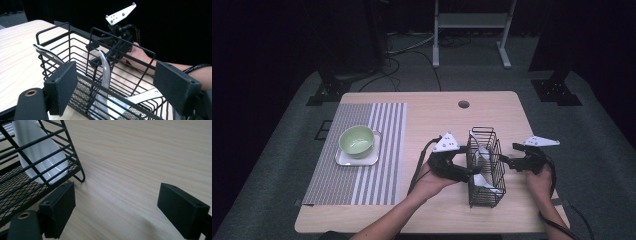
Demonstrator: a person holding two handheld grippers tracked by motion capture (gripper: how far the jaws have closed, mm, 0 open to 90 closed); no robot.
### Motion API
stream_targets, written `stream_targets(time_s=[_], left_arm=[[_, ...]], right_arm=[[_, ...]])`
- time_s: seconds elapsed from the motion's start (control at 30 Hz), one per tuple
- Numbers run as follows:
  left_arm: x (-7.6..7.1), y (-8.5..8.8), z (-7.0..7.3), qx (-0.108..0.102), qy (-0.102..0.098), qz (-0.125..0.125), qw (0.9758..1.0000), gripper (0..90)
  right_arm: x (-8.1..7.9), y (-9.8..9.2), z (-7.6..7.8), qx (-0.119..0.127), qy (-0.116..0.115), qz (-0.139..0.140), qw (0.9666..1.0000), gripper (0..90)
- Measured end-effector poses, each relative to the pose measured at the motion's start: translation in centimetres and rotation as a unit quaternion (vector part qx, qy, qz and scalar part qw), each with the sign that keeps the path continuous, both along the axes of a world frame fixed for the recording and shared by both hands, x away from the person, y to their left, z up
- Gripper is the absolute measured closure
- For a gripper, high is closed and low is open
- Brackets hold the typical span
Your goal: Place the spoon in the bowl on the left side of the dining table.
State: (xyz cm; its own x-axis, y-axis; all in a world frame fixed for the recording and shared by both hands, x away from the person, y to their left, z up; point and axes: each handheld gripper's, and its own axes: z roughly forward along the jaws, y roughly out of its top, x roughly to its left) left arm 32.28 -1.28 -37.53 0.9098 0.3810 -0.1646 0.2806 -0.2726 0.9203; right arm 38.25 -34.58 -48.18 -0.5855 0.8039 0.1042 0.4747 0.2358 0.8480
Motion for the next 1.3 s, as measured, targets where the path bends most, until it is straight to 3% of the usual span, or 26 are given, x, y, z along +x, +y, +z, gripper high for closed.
stream_targets(time_s=[0.2, 0.23, 0.47, 0.6, 0.97, 1.3], left_arm=[[0.31, -0.28, 0.02, 0.001, 0.004, 0.004, 1.0000, 26.7], [0.31, -0.30, 0.08, 0.003, -0.001, 0.006, 1.0000, 32.0], [0.33, -0.55, 0.09, 0.011, -0.011, 0.016, 0.9998, 40.1], [0.35, -0.67, 0.10, 0.010, -0.019, 0.009, 0.9997, 52.1], [0.45, -0.85, 0.03, 0.017, -0.031, 0.021, 0.9992, 67.4], [0.52, -0.55, -0.28, 0.007, -0.030, 0.034, 0.9990, 78.5]], right_arm=[[0.00, -0.01, 0.00, 0.000, 0.000, 0.000, 1.0000, 13.7], [0.00, 0.00, 0.00, 0.000, 0.000, 0.000, 1.0000, 13.7], [0.00, -0.01, 0.00, 0.001, -0.001, 0.001, 1.0000, 13.7], [0.00, -0.02, 0.00, 0.002, -0.001, 0.001, 1.0000, 13.7], [0.01, -0.05, 0.00, 0.003, -0.002, 0.002, 1.0000, 13.7], [0.01, -0.07, 0.00, 0.004, -0.002, 0.002, 1.0000, 13.7]])
